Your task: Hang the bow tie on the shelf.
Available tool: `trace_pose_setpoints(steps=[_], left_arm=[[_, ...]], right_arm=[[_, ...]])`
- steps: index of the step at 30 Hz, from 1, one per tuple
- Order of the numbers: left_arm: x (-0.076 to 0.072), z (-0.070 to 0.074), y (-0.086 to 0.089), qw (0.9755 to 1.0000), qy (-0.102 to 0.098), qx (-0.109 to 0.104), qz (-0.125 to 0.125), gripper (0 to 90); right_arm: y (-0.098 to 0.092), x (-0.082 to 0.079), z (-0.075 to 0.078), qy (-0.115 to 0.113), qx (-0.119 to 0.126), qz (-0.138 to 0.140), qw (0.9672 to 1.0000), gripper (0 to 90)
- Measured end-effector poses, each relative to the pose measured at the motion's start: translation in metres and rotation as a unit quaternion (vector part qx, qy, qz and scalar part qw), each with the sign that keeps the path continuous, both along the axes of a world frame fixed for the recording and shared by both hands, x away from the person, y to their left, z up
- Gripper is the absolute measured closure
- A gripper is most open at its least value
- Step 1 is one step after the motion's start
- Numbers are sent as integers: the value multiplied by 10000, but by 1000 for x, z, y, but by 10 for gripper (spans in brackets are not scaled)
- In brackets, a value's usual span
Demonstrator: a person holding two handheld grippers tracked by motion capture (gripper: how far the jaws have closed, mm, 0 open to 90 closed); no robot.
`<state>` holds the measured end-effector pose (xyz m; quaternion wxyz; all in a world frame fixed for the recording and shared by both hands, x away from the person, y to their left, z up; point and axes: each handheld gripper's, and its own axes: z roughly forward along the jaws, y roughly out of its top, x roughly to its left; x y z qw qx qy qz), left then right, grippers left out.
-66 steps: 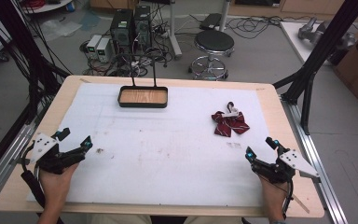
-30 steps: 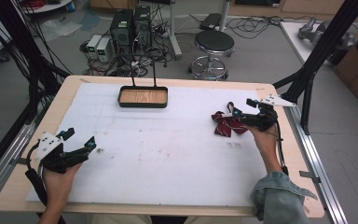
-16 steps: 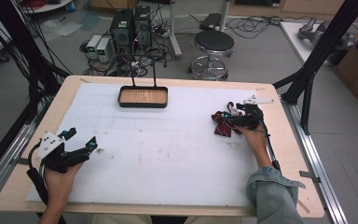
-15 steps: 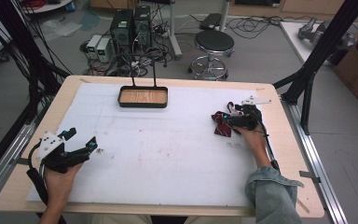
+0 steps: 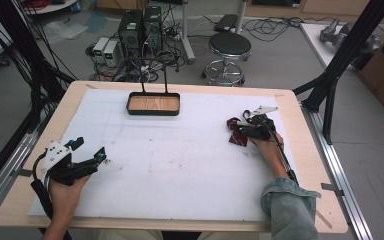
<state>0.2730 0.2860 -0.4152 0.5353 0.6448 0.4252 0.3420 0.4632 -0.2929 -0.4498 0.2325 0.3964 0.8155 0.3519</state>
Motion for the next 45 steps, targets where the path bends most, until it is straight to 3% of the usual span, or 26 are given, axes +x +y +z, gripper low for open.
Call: trace_pose_setpoints(steps=[2, 3, 6, 11, 17, 22, 25, 29, 33, 36, 38, 45], left_arm=[[0, 0, 0, 10000, 0, 12, -9, 164], [-1, 0, 0, 10000, -6, 5, 4, 164], [-1, 0, 1, 10000, 8, 5, 11, 164], [0, 0, 0, 10000, 1, -5, 9, 164], [0, 0, 0, 10000, 20, 19, 1, 165], [0, 0, -1, 10000, 2, 12, -8, 165], [0, 0, -1, 10000, 0, 2, -3, 165], [0, 0, -1, 10000, 0, -9, -9, 165], [1, 0, -2, 10000, -1, 17, -34, 165], [1, 0, -2, 10000, 0, 8, -41, 165], [1, 0, -2, 10000, -5, -2, -50, 165], [2, -1, -2, 10000, -8, -23, -86, 166]], right_arm=[[0, 1, 0, 60, 45, -1, 10000, 543], [1, 0, 1, 79, 24, 25, 10000, 635], [4, -1, 2, 82, -41, 42, 9999, 676], [4, -3, 5, 66, -78, 23, 9999, 698], [9, -10, 20, -261, 10, 49, 9996, 705], [13, -13, 33, -403, 118, 135, 9990, 705], [24, -19, 46, -738, 47, 257, 9969, 705], [38, -24, 51, -917, -112, 327, 9952, 705], [57, -24, 60, -1061, -98, 518, 9930, 704], [73, -25, 68, -1298, -69, 714, 9889, 705], [85, -24, 72, -1218, -31, 758, 9896, 704], [124, -22, 89, -1499, -41, 1047, 9831, 704]])
